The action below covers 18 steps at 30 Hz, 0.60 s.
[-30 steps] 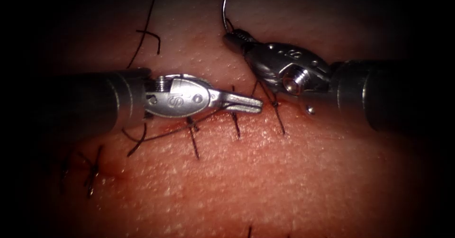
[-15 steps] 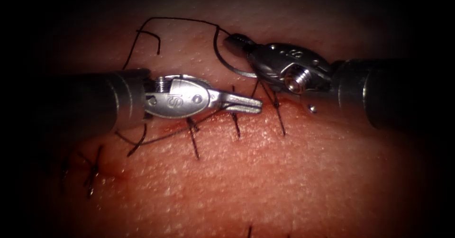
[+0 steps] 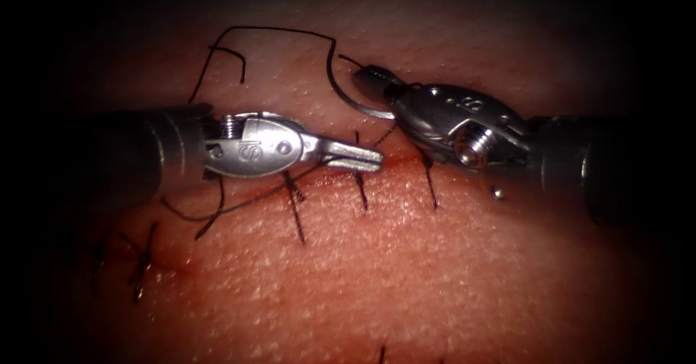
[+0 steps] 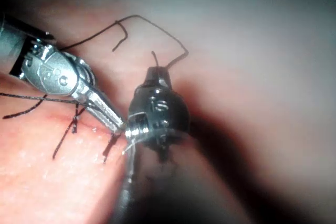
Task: Wound Closure
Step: Pull tail end downward with right hand while pulling the working end up ward with left jaws
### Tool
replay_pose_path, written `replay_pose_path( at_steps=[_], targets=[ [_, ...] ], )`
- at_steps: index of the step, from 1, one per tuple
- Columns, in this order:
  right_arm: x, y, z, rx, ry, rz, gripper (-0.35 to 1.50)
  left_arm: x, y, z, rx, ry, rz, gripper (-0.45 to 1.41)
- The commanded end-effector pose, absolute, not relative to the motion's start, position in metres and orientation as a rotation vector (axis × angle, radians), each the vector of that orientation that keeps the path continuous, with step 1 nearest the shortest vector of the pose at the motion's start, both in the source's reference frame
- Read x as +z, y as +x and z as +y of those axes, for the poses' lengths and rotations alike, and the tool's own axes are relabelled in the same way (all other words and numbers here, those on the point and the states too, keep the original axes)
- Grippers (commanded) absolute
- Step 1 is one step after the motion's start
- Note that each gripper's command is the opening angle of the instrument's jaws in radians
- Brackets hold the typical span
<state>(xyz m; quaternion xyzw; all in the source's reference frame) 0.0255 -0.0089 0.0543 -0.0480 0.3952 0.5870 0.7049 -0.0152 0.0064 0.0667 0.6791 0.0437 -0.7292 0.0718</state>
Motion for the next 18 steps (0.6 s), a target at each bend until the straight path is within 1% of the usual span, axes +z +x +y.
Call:
replay_pose_path(
  at_steps=[1,11,18],
  targets=[
    [0.054,0.0254,-0.009,1.289,-0.120,0.904,-0.35,0.067,-0.0154,0.007,-2.204,2.040,0.131,-0.45],
    [0.052,0.0211,-0.013,1.216,-0.188,1.002,-0.35,0.067,-0.0147,0.014,-2.329,2.053,0.135,-0.45],
    [0.053,0.0201,-0.017,1.193,-0.206,1.015,-0.35,0.068,-0.0148,0.019,-2.428,2.056,0.117,-0.45]
  ],
)
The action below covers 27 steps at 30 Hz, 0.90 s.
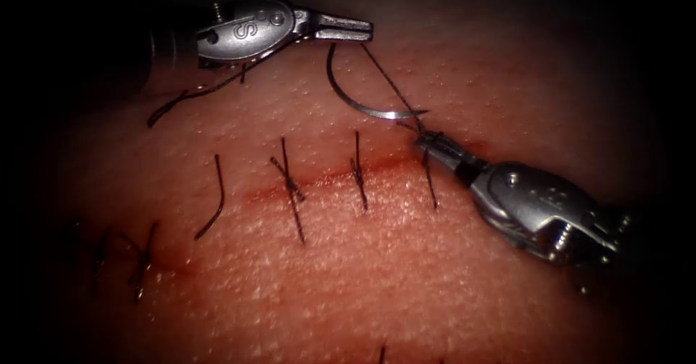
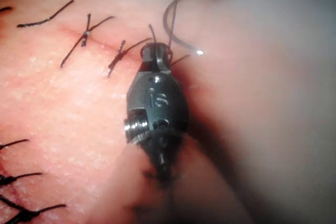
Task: Wound Closure
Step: Pull tail end downward with right hand while pulling the working end up ward with left jaws
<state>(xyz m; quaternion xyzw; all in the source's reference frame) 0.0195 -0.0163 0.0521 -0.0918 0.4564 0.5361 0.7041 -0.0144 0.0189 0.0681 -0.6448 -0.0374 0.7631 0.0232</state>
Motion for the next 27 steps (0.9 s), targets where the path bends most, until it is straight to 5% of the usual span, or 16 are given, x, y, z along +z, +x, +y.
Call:
replay_pose_path(
  at_steps=[1,27],
  targets=[
    [0.0525,0.0199,-0.0172,1.192,-0.209,1.006,-0.35,0.0688,-0.0149,0.0199,2.365,-1.987,-0.109,-0.45],
    [0.0494,0.0206,-0.0231,1.016,-0.178,1.154,-0.35,0.0779,-0.0149,0.0263,2.458,-1.643,0.126,-0.45]
  ],
)
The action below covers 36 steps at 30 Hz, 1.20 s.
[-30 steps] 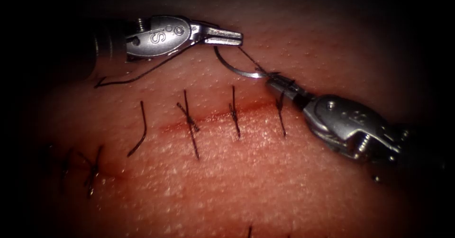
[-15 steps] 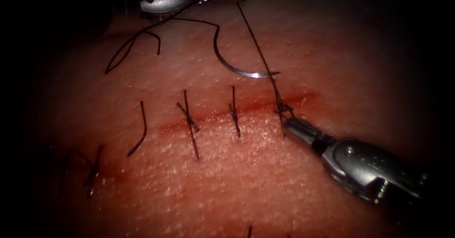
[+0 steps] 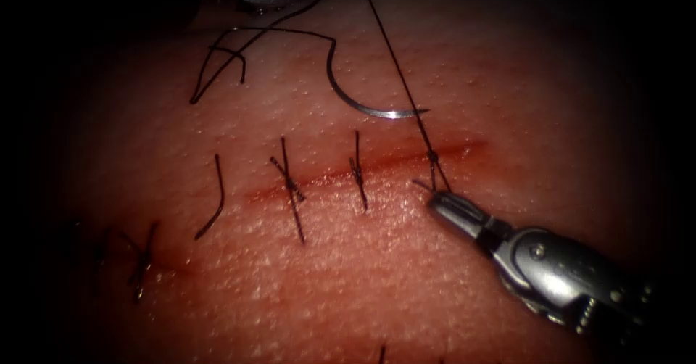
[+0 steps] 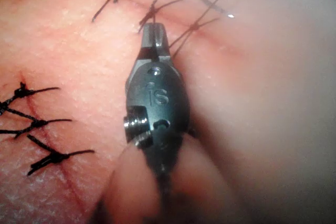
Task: Wound Closure
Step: Pull tail end downward with right hand while pulling the working end up ward with left jaws, then pull the working end of suture taut
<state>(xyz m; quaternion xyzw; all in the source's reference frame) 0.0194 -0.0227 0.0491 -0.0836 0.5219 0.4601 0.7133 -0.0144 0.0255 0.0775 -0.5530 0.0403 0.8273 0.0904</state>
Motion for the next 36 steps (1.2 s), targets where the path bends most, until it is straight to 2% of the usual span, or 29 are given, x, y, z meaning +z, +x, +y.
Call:
replay_pose_path(
  at_steps=[1,8,9,10,11,15,18,26,36],
  targets=[
    [0.050,0.0214,-0.024,1.007,-0.166,1.143,-0.35,0.078,-0.0148,0.026,2.457,-1.644,0.130,-0.45],
    [0.051,0.0216,-0.024,0.848,-0.195,1.171,-0.35,0.078,-0.0146,0.025,2.447,-1.683,0.115,-0.45],
    [0.051,0.0214,-0.023,0.808,-0.203,1.179,-0.28,0.077,-0.0145,0.025,2.446,-1.684,0.109,-0.45],
    [0.051,0.0211,-0.023,0.788,-0.209,1.191,-0.03,0.077,-0.0143,0.025,2.444,-1.689,0.103,-0.45],
    [0.050,0.0208,-0.023,0.773,-0.212,1.204,0.09,0.076,-0.0142,0.025,2.440,-1.693,0.094,-0.45],
    [0.049,0.0198,-0.023,0.744,-0.209,1.242,0.88,0.074,-0.0135,0.024,2.405,-1.719,0.065,-0.45],
    [0.047,0.0187,-0.023,0.741,-0.184,1.275,1.08,0.069,-0.0130,0.023,2.373,-1.745,0.014,-0.45],
    [0.043,0.0152,-0.020,0.786,-0.158,1.272,0.79,0.059,-0.0131,0.020,2.355,-1.844,-0.020,-0.45],
    [0.046,0.0155,-0.014,0.813,-0.062,1.154,0.66,0.052,-0.0157,0.016,2.373,-1.917,0.012,-0.45]
  ],
)
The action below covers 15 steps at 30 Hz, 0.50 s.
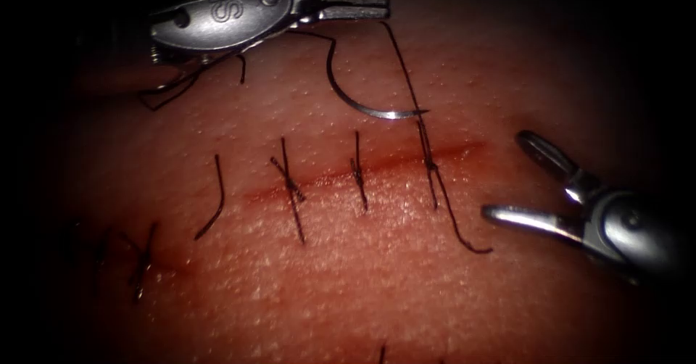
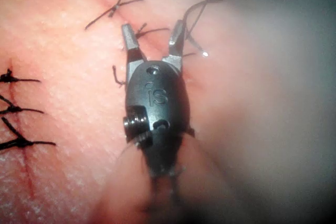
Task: Wound Closure
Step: Pull the working end of suture taut
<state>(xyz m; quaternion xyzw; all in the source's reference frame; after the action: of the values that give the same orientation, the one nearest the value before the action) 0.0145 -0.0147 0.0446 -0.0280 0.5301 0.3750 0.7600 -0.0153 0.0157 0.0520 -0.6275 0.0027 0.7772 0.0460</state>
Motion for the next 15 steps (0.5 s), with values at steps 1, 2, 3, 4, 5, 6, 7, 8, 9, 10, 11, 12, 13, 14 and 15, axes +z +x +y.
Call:
replay_pose_path(
  at_steps=[1,2,3,4,5,6,7,8,9,10,11,12,13,14,15],
  targets=[
    [0.0463,0.0157,-0.0133,0.808,-0.054,1.141,0.68,0.0519,-0.0158,0.0162,2.370,-1.923,0.010,-0.45],
    [0.0468,0.0160,-0.0131,0.806,-0.052,1.134,0.69,0.0516,-0.0158,0.0160,2.368,-1.929,0.008,-0.45],
    [0.0475,0.0162,-0.0129,0.804,-0.051,1.127,0.71,0.0510,-0.0158,0.0157,2.367,-1.933,0.006,-0.45],
    [0.0480,0.0164,-0.0127,0.803,-0.054,1.125,0.71,0.0507,-0.0158,0.0154,2.367,-1.936,0.005,-0.45],
    [0.0484,0.0166,-0.0127,0.802,-0.054,1.120,0.73,0.0503,-0.0158,0.0152,2.367,-1.938,0.003,-0.45],
    [0.0488,0.0168,-0.0126,0.800,-0.054,1.116,0.73,0.0499,-0.0157,0.0150,2.367,-1.942,0.000,-0.45],
    [0.0493,0.0170,-0.0126,0.800,-0.057,1.113,0.71,0.0495,-0.0156,0.0148,2.369,-1.944,-0.005,-0.45],
    [0.0496,0.0173,-0.0126,0.800,-0.062,1.112,0.71,0.0492,-0.0155,0.0146,2.371,-1.949,0.001,-0.45],
    [0.0499,0.0175,-0.0126,0.799,-0.062,1.108,0.73,0.0487,-0.0153,0.0144,2.369,-1.951,0.002,-0.45],
    [0.0502,0.0178,-0.0127,0.798,-0.062,1.103,0.73,0.0484,-0.0153,0.0142,2.369,-1.953,0.001,-0.45],
    [0.0504,0.0181,-0.0127,0.796,-0.060,1.096,0.73,0.0481,-0.0153,0.0141,2.369,-1.955,-0.001,-0.45],
    [0.0506,0.0184,-0.0127,0.796,-0.060,1.091,0.73,0.0477,-0.0152,0.0139,2.371,-1.959,0.007,-0.45],
    [0.0509,0.0187,-0.0127,0.797,-0.063,1.087,0.74,0.0475,-0.0152,0.0138,2.372,-1.962,0.015,-0.45],
    [0.0511,0.0190,-0.0127,0.798,-0.066,1.086,0.76,0.0472,-0.0153,0.0137,2.370,-1.963,0.018,-0.45],
    [0.0513,0.0193,-0.0127,0.798,-0.068,1.083,0.81,0.0470,-0.0153,0.0136,2.370,-1.964,0.018,-0.45]
  ],
)
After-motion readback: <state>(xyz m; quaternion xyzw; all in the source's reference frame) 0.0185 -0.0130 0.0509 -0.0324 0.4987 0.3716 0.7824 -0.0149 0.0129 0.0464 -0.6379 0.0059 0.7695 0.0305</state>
